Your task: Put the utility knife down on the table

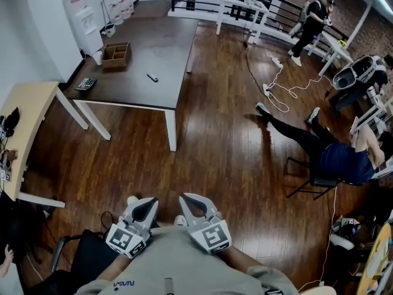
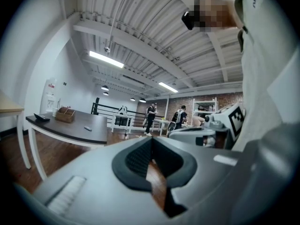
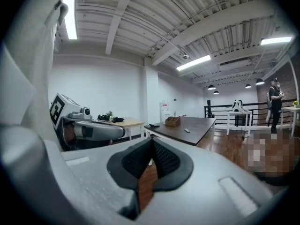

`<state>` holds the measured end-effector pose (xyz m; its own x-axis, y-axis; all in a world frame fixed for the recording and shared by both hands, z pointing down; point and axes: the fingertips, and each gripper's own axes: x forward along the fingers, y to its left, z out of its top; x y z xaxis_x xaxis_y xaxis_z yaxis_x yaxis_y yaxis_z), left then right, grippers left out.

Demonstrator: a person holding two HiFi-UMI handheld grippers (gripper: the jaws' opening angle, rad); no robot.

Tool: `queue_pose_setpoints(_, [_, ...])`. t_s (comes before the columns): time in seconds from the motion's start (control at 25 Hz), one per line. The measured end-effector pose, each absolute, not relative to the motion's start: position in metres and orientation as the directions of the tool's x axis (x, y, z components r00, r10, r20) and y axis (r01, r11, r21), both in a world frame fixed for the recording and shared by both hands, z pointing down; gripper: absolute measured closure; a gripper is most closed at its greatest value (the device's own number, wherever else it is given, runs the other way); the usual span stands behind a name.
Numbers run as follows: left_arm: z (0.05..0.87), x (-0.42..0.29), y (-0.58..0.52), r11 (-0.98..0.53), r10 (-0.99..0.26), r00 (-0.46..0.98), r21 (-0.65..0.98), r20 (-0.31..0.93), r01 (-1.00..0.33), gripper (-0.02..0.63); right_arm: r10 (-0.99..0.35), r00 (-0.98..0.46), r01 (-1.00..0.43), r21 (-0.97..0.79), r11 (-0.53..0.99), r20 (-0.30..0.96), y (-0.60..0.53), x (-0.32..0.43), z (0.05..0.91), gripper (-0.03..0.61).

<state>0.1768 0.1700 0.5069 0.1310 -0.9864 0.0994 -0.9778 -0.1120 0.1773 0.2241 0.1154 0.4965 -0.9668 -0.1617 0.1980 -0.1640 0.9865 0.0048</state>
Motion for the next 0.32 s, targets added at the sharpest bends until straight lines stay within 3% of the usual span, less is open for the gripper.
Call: queue_pose_setpoints(0.32, [0.5058, 0.1779, 0.1631, -0.132, -0.983, 0.153, 0.188, 0.099, -0.973, 0.612, -0.182, -0.963, -0.183, 0.012, 0.983, 0.197, 0.1092, 0.2277, 0.4946, 0.58])
